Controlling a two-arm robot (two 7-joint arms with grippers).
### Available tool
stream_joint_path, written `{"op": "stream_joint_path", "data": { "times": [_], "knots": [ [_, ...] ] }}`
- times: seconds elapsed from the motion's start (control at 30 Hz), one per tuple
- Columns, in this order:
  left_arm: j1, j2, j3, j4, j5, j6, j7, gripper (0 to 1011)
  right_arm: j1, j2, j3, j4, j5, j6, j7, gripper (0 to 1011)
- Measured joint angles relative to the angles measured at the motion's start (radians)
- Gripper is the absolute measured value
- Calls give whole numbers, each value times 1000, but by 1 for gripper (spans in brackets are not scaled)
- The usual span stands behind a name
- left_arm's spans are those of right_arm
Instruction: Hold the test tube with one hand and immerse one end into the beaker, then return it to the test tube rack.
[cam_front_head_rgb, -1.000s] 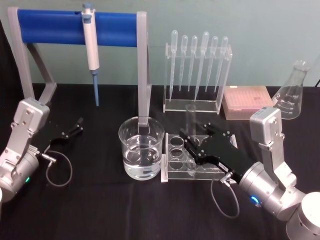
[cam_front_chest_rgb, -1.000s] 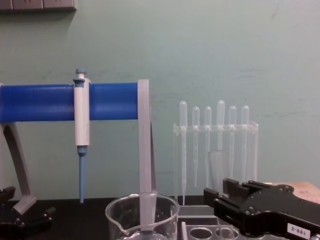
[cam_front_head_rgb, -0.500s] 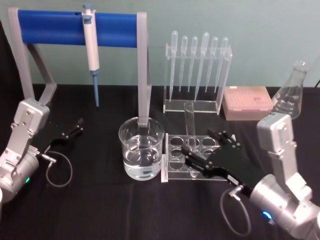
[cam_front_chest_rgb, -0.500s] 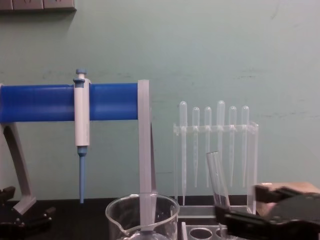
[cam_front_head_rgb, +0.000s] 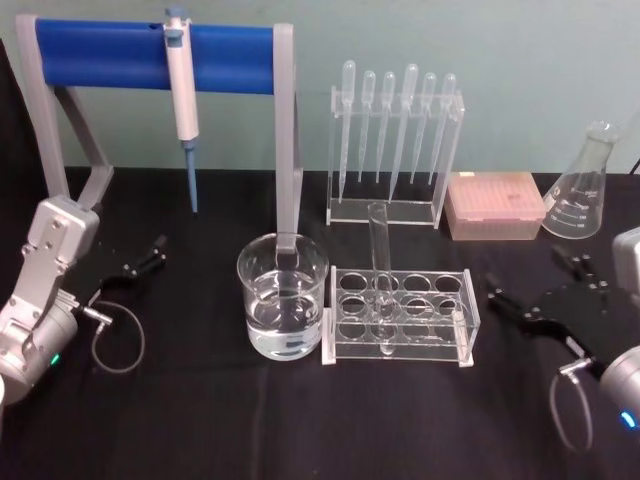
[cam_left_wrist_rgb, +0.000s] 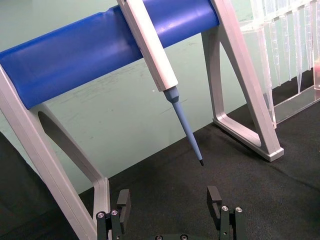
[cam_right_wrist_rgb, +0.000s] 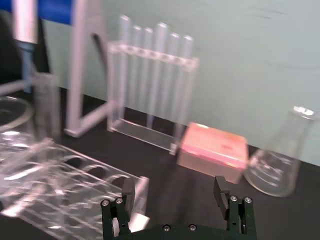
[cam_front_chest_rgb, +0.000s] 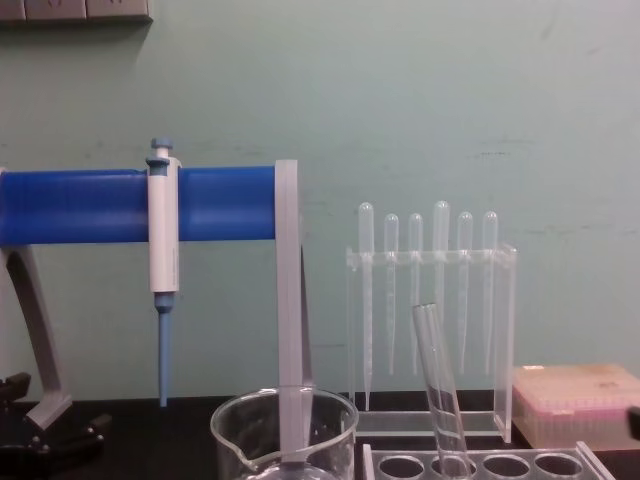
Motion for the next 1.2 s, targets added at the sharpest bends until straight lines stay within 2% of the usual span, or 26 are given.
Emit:
{"op": "stream_joint_path", "data": {
  "times": [0.1, 0.23, 0.37, 0.5, 0.6, 0.7, 0.87, 1.2],
  "knots": [
    [0, 0, 0, 0, 0, 0, 0, 1000, 13, -8, 16, 34, -15, -7, -12, 1002],
    [0, 0, 0, 0, 0, 0, 0, 1000, 40, -20, 19, 76, -31, -13, -14, 1002],
    [0, 0, 0, 0, 0, 0, 0, 1000, 74, -31, 8, 122, -56, -14, -13, 1002],
    [0, 0, 0, 0, 0, 0, 0, 1000, 113, -44, -9, 178, -90, -37, -13, 1003],
    [0, 0, 0, 0, 0, 0, 0, 1000, 144, -55, -25, 227, -133, -67, -21, 1002],
    [0, 0, 0, 0, 0, 0, 0, 1000, 159, -66, -30, 252, -151, -80, -25, 1002],
    [0, 0, 0, 0, 0, 0, 0, 1000, 171, -79, -32, 272, -163, -101, -20, 1002],
    [0, 0, 0, 0, 0, 0, 0, 1000, 167, -77, -31, 266, -161, -97, -19, 1002]
  ]
}}
